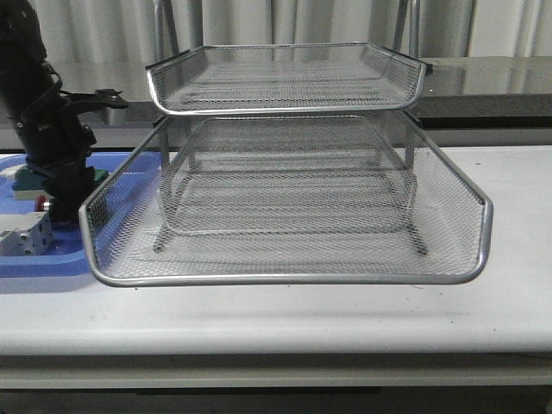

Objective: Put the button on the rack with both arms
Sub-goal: 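Lower the left gripper onto the red push button and grasp it, then lift the red push button out of the blue tray with the left gripper, then lower the button into the pulled-out tier and open the left gripper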

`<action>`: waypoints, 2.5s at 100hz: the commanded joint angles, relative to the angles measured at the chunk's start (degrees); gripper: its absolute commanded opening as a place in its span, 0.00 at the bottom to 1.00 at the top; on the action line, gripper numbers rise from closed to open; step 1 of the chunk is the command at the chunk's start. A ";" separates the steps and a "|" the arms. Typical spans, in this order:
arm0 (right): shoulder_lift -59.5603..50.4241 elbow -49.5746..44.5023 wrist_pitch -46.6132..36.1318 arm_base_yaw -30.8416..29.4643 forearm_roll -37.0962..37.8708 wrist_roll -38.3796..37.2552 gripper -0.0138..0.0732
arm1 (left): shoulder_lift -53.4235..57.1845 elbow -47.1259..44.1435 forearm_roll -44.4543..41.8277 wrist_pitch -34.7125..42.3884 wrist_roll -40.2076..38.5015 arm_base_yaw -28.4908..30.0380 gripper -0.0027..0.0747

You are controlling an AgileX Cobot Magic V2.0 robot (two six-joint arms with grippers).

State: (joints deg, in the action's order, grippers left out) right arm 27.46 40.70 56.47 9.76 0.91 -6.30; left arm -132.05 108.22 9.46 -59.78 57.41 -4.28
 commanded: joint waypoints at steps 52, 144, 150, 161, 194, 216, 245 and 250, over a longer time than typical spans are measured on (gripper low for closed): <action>0.29 1.98 -3.34 -0.17 0.25 0.14 0.08 | 8.57 15.15 1.34 -13.53 -3.44 0.33 0.13; 0.29 1.98 -3.34 -0.17 0.25 0.14 0.08 | 37.81 -5.53 0.95 -13.53 -8.30 -3.99 0.13; 0.29 1.98 -3.34 -0.17 0.25 0.14 0.08 | 38.63 -7.23 1.17 -13.53 -8.30 -6.24 0.13; 0.29 1.98 -3.34 -0.17 0.25 0.14 0.08 | 38.85 -9.15 2.28 -13.53 -8.30 -11.09 0.13; 0.29 1.98 -3.34 -0.17 0.25 0.14 0.08 | 36.45 -10.61 3.13 -11.29 -8.30 -26.13 0.11; 0.29 1.98 -3.34 -0.17 0.25 0.14 0.08 | 31.63 -10.51 3.13 -7.33 -8.30 -32.42 0.11; 0.29 1.98 -3.34 -0.17 0.25 0.14 0.08 | 26.64 -10.40 3.13 -0.67 -8.30 -35.32 0.12; 0.29 1.98 -3.34 -0.17 0.25 0.14 0.08 | 25.92 -10.40 3.13 -0.67 -8.30 -35.32 0.13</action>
State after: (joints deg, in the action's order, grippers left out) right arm 27.46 40.70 56.59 9.76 0.91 -6.30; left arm -108.16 96.21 11.22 -62.89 49.79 -39.13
